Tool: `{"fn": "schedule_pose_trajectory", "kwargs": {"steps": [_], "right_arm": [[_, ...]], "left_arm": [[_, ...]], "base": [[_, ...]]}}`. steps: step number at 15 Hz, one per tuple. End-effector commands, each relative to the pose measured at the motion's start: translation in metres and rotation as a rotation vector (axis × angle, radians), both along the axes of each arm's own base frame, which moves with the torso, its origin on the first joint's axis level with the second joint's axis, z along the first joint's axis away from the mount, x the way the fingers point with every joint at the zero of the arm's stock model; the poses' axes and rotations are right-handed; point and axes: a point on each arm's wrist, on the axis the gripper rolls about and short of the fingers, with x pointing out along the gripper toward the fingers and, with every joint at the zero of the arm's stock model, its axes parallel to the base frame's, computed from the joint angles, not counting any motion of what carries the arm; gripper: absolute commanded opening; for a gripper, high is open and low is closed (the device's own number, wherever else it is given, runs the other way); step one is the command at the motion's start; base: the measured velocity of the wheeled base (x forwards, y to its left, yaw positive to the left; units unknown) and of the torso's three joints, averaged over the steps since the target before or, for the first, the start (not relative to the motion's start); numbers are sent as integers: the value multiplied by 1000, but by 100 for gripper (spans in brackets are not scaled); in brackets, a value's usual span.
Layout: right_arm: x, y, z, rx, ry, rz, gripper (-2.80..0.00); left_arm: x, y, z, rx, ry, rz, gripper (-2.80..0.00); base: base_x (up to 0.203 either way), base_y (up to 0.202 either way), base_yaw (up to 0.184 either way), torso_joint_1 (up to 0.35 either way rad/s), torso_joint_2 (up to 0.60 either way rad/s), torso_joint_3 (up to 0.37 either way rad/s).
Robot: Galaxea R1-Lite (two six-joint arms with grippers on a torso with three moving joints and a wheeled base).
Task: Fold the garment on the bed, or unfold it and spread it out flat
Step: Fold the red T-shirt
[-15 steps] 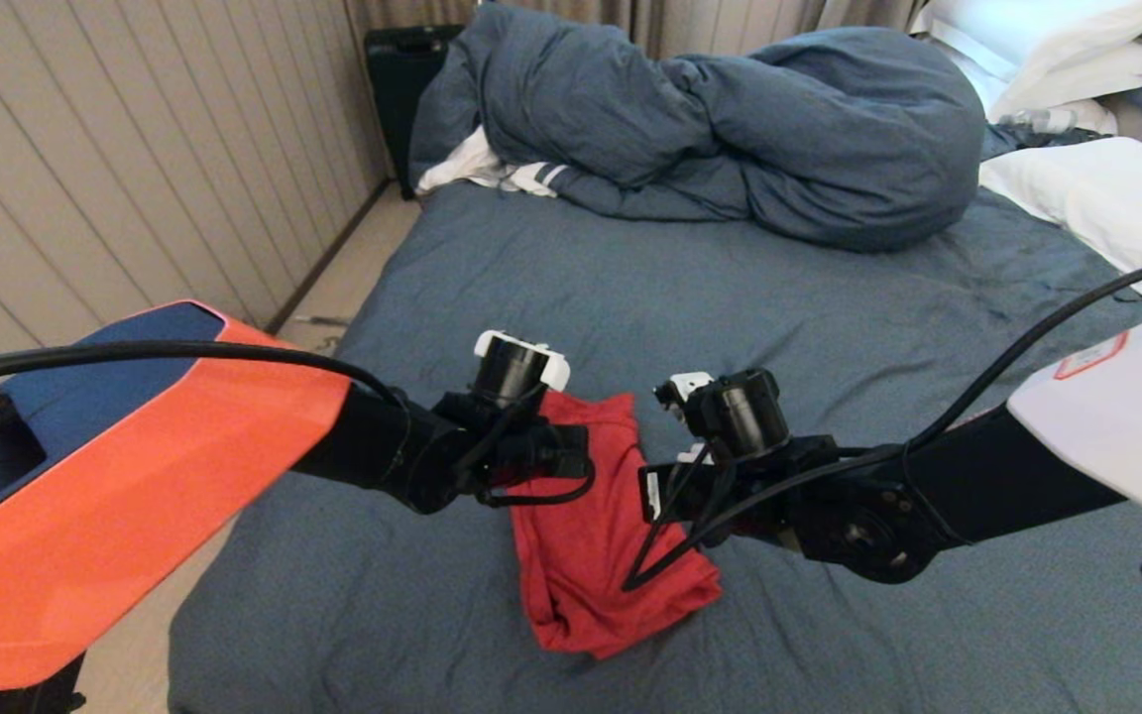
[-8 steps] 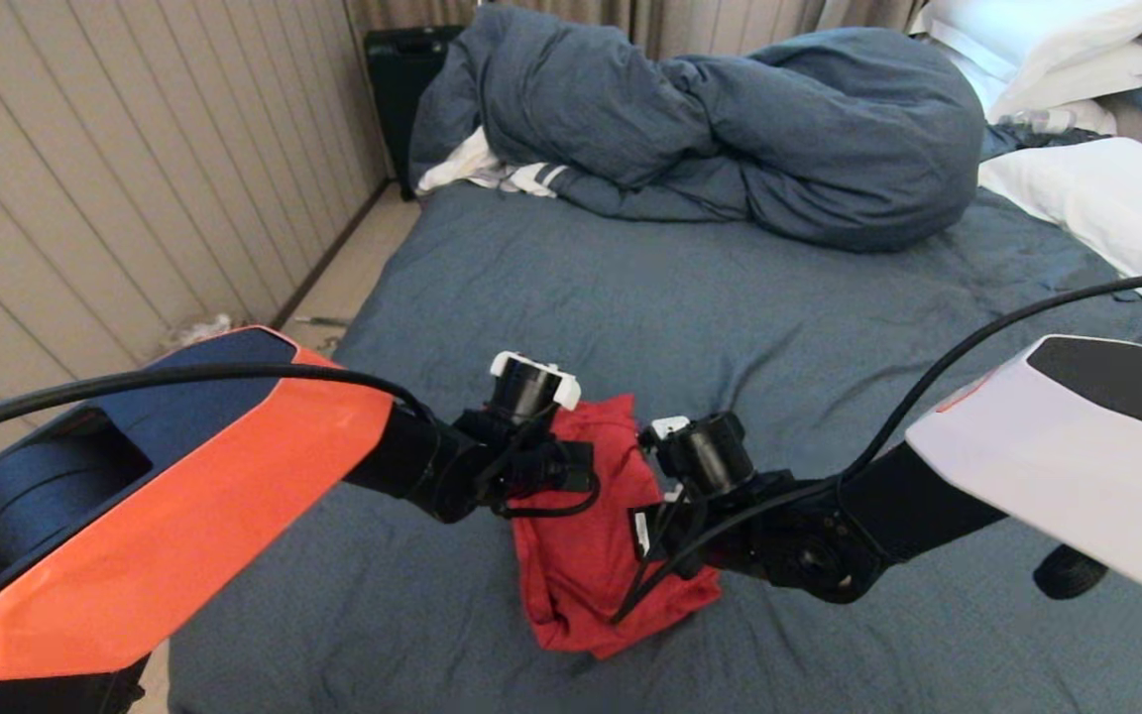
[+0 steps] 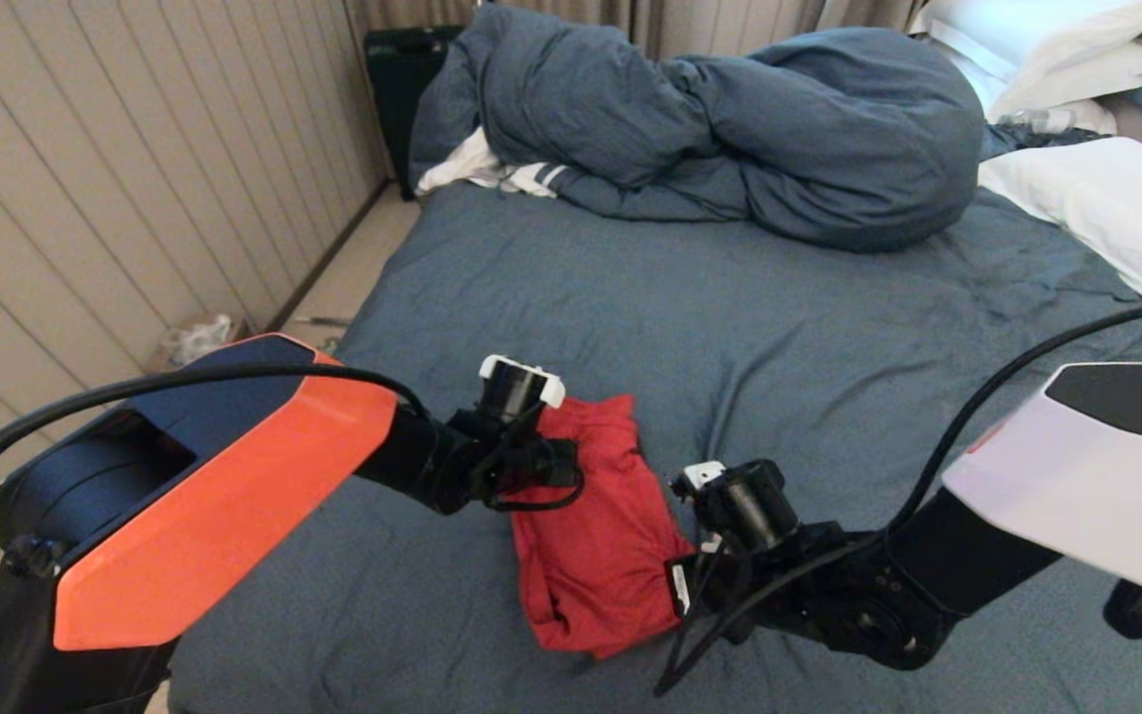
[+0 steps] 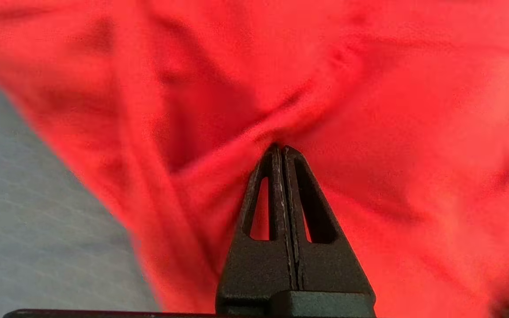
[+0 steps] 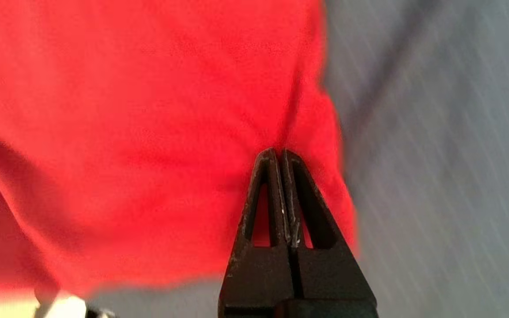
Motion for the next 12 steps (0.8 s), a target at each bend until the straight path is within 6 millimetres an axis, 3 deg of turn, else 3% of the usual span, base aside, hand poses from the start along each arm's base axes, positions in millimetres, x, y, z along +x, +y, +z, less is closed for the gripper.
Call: {"fn": "schedule_pose_trajectory", "kwargs": {"steps": [1, 9, 12], "right_arm": [[-14, -10, 2, 0, 0, -1, -280], [-43, -39, -14, -3, 4, -26, -280], [-44, -46, -8, 14, -26, -46, -280]], "left_arm": [[6, 7, -4, 2, 3, 22, -280], [29, 37, 19, -18, -56, 125, -280], [24, 44, 32, -29, -63, 137, -280]], "base": [[0, 0, 0, 0, 0, 0], [0, 0, 0, 0, 0, 0], [0, 0, 0, 0, 0, 0]]}}
